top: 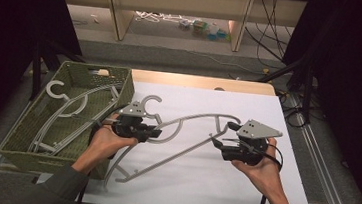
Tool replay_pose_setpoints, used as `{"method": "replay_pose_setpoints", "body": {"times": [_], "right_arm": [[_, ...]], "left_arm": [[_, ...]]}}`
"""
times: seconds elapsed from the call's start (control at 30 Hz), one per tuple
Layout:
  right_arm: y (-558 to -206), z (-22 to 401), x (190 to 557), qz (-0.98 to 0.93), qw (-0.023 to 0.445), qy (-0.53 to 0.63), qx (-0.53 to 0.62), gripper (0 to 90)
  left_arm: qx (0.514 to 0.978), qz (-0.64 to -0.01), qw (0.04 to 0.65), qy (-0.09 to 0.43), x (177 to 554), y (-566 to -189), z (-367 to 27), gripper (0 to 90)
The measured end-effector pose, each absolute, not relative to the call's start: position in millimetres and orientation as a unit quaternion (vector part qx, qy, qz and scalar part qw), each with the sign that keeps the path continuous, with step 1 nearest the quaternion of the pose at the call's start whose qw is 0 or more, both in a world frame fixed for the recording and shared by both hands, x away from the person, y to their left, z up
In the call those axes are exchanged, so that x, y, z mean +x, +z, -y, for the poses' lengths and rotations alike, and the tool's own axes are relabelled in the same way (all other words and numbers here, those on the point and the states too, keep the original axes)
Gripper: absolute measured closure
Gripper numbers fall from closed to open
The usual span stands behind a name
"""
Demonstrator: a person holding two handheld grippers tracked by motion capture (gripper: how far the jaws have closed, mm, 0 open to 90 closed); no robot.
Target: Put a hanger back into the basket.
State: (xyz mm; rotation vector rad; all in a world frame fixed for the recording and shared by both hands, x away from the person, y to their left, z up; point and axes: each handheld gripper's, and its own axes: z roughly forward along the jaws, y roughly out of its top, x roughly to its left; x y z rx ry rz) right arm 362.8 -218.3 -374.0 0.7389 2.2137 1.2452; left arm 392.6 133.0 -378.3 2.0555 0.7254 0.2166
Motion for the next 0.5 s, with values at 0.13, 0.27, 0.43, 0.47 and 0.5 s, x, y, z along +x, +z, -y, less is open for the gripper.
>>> {"method": "replay_pose_setpoints", "body": {"times": [0.13,0.27,0.43,0.47,0.5], "right_arm": [[-374.5,220.5,355.6,-0.805,0.257,0.463,0.268,28.9],[-376.1,224.1,346.6,-0.801,0.255,0.468,0.275,28.6],[-385.9,230.0,340.1,-0.795,0.245,0.474,0.289,26.4],[-388.7,230.7,339.6,-0.791,0.246,0.476,0.294,25.1],[-391.4,232.1,339.0,-0.79,0.244,0.475,0.3,24.3]], "left_arm": [[0.825,-0.298,0.472,0.087,392.6,-369.7,-139.6,81.8],[0.819,-0.306,0.478,0.087,391.1,-360.5,-145.1,81.7],[0.811,-0.306,0.49,0.093,385.5,-346.4,-151.4,81.7],[0.811,-0.304,0.491,0.096,384.6,-343.5,-153.2,81.7],[0.81,-0.305,0.492,0.095,384.1,-341.3,-154.7,81.7]]}}
